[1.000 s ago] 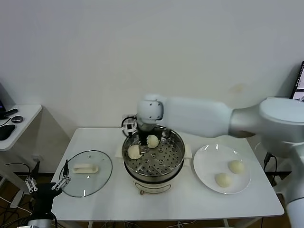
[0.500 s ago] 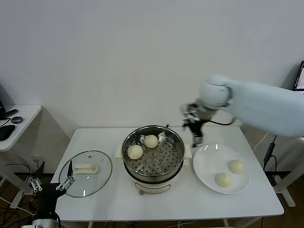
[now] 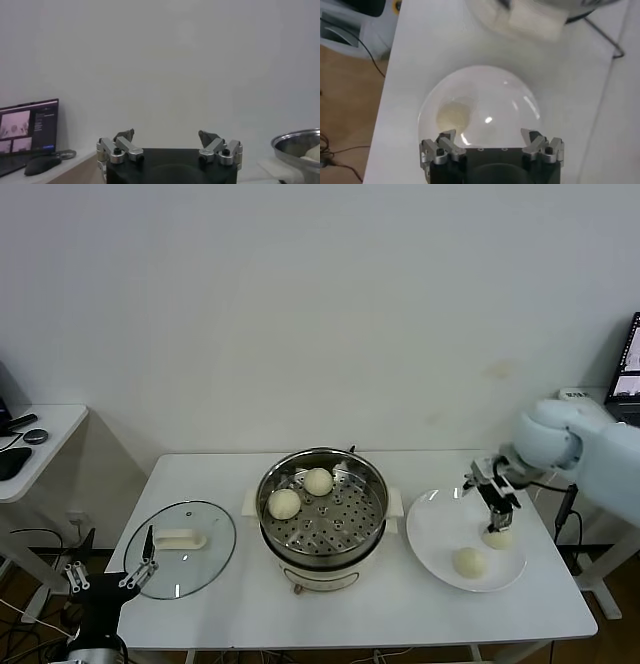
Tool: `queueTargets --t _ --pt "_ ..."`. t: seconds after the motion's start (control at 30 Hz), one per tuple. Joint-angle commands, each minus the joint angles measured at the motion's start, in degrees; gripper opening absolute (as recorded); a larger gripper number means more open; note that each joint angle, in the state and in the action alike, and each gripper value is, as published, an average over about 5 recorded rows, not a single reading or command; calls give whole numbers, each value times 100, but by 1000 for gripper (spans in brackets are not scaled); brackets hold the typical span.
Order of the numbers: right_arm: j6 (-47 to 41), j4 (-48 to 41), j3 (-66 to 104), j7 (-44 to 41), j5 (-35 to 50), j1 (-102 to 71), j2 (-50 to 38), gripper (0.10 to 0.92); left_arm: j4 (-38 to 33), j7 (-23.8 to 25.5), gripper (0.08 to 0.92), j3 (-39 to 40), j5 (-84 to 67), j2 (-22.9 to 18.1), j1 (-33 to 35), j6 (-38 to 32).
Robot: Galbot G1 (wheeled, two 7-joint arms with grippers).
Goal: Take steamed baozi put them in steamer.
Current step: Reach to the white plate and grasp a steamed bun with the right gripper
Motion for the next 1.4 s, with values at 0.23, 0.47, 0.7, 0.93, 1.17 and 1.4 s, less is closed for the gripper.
queueTargets --t 0.23,0.47,0.7,0.93,1.17,1.4 --pt "239 -539 1431 287 -589 -2223 -58 823 -27 2 823 -60 21 -51 91 -5" --pt "273 -842 1570 487 -658 -2414 216 818 -6 1 823 -102 18 -72 118 -13" --pt "256 -1082 1662 583 -763 -2498 538 771 12 1 823 -113 18 -77 112 -15" --pt "200 -1145 1683 604 -803 -2501 689 736 36 1 823 -146 6 -67 110 -20" --pt "88 -1099 1681 555 -796 -2443 645 645 51 1 823 -143 2 -71 92 -24" --pt "37 -915 1633 423 -663 -2233 455 474 21 1 823 -140 -2 -74 99 -24"
